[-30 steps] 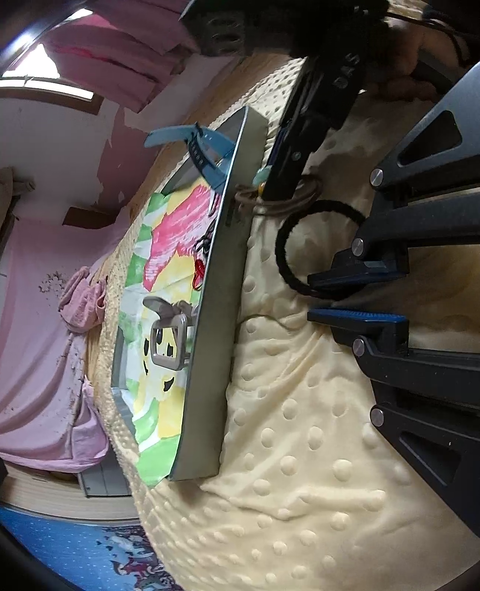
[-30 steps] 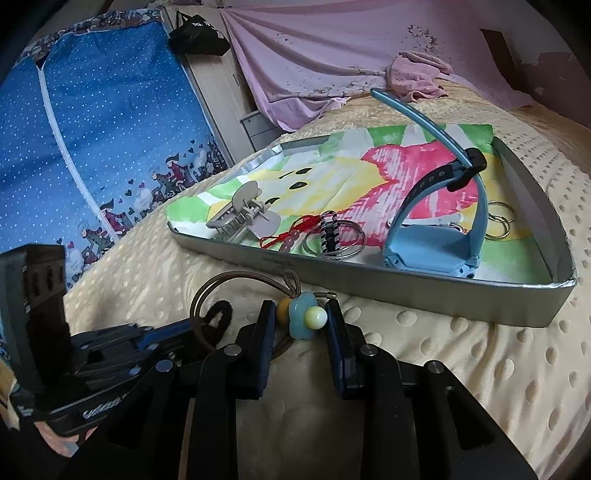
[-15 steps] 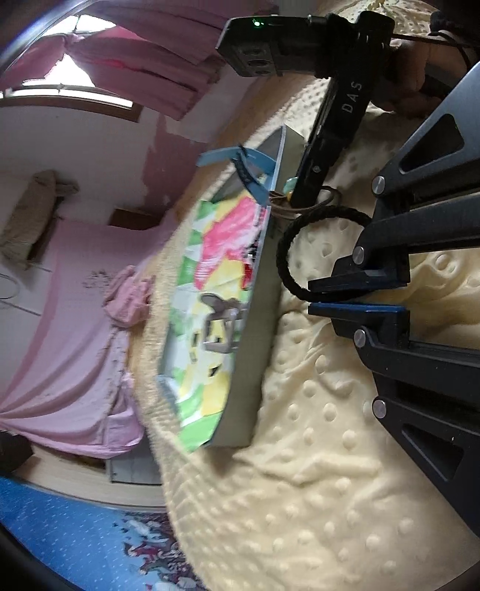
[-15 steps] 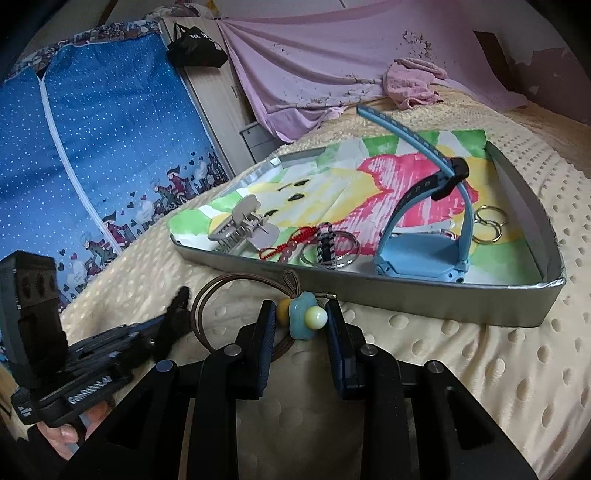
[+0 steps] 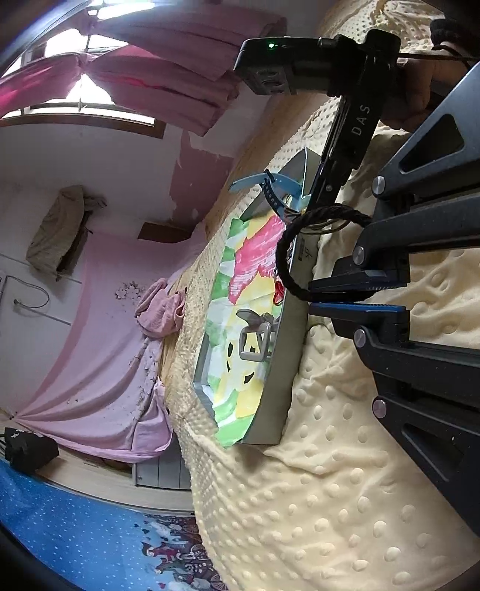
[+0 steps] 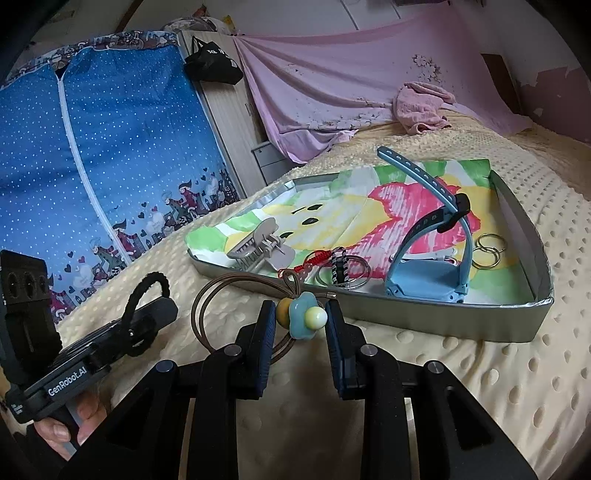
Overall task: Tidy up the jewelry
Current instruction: 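Carry both items over the grey tray and open both tools to drop them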
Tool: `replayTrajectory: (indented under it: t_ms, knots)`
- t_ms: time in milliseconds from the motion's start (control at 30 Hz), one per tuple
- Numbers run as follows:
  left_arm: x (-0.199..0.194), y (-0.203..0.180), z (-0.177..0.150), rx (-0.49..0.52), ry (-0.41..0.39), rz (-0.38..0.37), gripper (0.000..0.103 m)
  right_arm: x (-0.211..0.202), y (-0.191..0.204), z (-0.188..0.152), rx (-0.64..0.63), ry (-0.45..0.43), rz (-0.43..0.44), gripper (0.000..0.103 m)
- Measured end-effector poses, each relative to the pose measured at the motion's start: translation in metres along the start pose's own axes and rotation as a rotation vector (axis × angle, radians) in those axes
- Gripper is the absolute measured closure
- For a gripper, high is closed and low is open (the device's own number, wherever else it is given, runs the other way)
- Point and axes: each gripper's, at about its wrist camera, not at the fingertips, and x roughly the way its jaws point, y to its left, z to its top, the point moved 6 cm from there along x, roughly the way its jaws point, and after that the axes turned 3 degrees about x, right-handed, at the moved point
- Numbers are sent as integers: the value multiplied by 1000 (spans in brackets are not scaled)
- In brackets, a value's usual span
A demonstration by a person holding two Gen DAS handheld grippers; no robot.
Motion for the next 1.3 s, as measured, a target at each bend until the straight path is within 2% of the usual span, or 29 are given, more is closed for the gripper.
replayTrajectory:
  t_ms: [300,467,633,767,967,1133,1300]
  knots:
    - [4,9,8,-56,0,15,97,-3,0,1,6,-23,4,79]
    - [14,22,38,-62,-31,94,97,-3,6,24,3,-89,14,79]
    - [42,37,79,-35,-35,176,97,9,-5,59,49,-138,-46,79]
    - [76,56,95,-18,57,240,97,29,-18,83,95,-142,-110,79]
    - [113,78,79,-33,217,287,97,65,-27,85,100,-45,-176,79]
    - [122,76,67,-8,279,292,97,87,-23,82,45,29,-253,79]
    - [122,76,65,5,290,291,97,97,-13,77,-49,69,-324,79]
